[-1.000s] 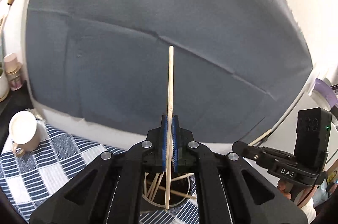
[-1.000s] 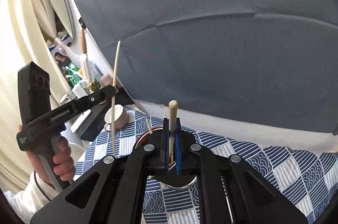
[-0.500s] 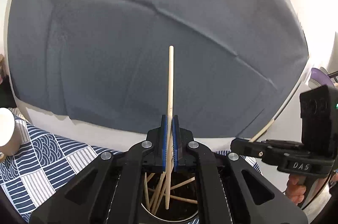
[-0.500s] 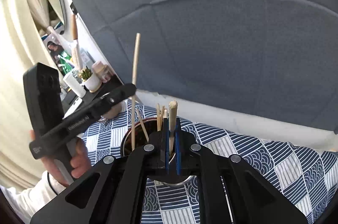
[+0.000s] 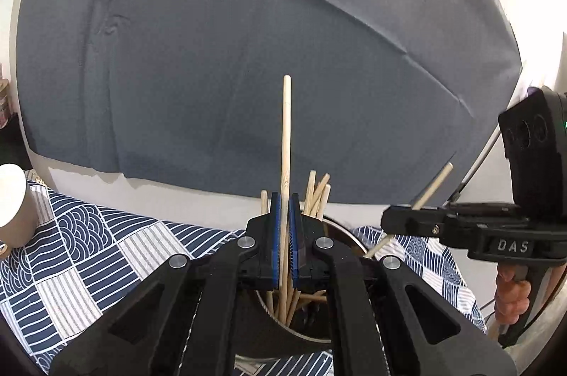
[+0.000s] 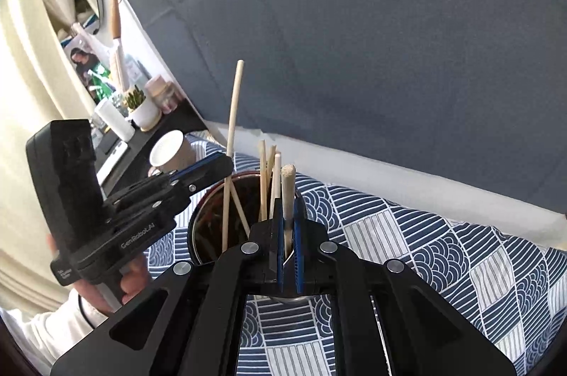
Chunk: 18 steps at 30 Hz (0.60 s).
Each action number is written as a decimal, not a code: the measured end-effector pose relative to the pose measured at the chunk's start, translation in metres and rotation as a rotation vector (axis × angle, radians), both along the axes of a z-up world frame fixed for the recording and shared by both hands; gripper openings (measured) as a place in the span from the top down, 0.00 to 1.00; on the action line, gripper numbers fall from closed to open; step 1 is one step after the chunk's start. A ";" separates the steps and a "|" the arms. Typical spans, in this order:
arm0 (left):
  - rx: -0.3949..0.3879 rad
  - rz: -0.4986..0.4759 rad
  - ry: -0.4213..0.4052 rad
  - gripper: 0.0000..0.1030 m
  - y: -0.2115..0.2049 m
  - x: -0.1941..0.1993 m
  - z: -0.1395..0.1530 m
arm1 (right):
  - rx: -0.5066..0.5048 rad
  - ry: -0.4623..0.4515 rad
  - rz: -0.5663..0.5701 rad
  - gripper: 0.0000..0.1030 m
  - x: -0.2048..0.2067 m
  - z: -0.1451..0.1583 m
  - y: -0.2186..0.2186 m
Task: Organize utensils
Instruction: 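Drop both skewers into the black cup and open both tools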
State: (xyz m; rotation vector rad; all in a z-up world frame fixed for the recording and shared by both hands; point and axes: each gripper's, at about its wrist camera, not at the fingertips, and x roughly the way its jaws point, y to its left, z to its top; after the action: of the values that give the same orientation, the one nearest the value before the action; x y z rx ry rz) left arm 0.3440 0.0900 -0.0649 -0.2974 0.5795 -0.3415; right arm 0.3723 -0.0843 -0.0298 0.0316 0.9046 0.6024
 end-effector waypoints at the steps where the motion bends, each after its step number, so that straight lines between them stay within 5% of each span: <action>1: 0.006 -0.001 0.001 0.95 -0.001 -0.002 0.000 | -0.002 0.001 0.002 0.95 0.000 -0.001 0.001; 8: 0.028 -0.003 0.008 0.94 -0.001 -0.019 0.007 | -0.010 -0.025 -0.016 0.91 -0.006 0.009 0.003; 11: 0.036 0.007 0.013 0.83 0.001 -0.027 0.012 | -0.012 -0.038 -0.016 0.91 -0.010 0.015 0.002; 18: 0.080 0.068 0.020 0.63 0.009 -0.056 0.025 | -0.027 -0.081 0.005 0.65 -0.030 0.029 -0.001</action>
State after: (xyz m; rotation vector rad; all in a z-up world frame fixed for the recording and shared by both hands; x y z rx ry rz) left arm 0.2882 0.0989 -0.0402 -0.2431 0.6000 -0.2499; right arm 0.3426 -0.0857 -0.0003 -0.0192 0.8343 0.5916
